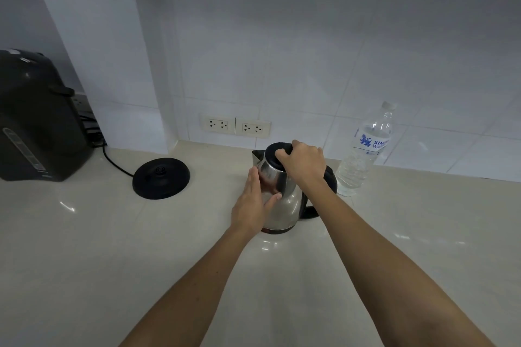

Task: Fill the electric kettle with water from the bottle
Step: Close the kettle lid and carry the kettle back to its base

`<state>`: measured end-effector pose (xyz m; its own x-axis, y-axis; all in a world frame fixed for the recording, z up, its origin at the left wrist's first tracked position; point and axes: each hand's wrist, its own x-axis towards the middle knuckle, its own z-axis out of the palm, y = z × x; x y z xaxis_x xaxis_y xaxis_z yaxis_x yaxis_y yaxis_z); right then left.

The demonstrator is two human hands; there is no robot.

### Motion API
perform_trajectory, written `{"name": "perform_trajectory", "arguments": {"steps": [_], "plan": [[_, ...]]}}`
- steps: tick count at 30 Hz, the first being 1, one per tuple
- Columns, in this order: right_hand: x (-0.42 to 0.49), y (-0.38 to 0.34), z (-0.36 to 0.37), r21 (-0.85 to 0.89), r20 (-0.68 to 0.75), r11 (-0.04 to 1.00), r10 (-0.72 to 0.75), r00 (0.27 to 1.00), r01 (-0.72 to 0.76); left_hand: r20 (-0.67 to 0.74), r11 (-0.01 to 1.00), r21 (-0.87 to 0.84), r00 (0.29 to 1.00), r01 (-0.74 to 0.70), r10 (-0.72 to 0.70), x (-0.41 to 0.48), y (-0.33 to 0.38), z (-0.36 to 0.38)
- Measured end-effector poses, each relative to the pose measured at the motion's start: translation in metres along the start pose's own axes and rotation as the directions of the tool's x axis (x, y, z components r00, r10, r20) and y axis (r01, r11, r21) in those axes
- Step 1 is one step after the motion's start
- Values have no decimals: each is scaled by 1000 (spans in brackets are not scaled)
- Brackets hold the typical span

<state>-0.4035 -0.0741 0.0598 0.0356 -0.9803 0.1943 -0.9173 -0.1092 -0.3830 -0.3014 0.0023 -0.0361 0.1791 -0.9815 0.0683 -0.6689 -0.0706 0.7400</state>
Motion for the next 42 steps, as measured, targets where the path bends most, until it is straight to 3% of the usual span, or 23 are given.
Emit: {"name": "perform_trajectory", "arguments": {"steps": [8, 12, 15, 18, 21, 26, 37, 42], "plan": [[-4, -1, 1, -3, -24, 1000, -16, 1000, 16, -9, 1000, -13, 1000, 0, 0, -1, 2, 1], [-4, 11, 1, -100, 38, 991, -90, 995, 93, 5, 1000, -11, 1000, -2, 2, -1, 2, -1], [-7, 32, -2, -27, 111, 984, -170, 979, 174, 9, 1000, 7, 1000, 3, -3, 0, 3, -3], [-16, 60, 0, 129, -8, 964, -232, 973, 231, -1, 1000, 2, 1000, -9, 9, -1, 3, -2], [-28, 85, 7, 309, -70, 938, -143, 987, 158, -7, 1000, -1, 1000, -11, 11, -1, 4, -1], [-40, 107, 20, 588, -17, 809, -6, 1000, 15, -8, 1000, -19, 1000, 8, -8, 0, 4, -1], [-39, 126, 35, 577, -8, 816, 48, 999, -35, -22, 972, -234, 999, 21, -27, -2, 6, 3], [-37, 125, 38, 579, -33, 816, 44, 998, -17, -64, 972, -234, 997, 16, -32, -2, 8, 0]]}}
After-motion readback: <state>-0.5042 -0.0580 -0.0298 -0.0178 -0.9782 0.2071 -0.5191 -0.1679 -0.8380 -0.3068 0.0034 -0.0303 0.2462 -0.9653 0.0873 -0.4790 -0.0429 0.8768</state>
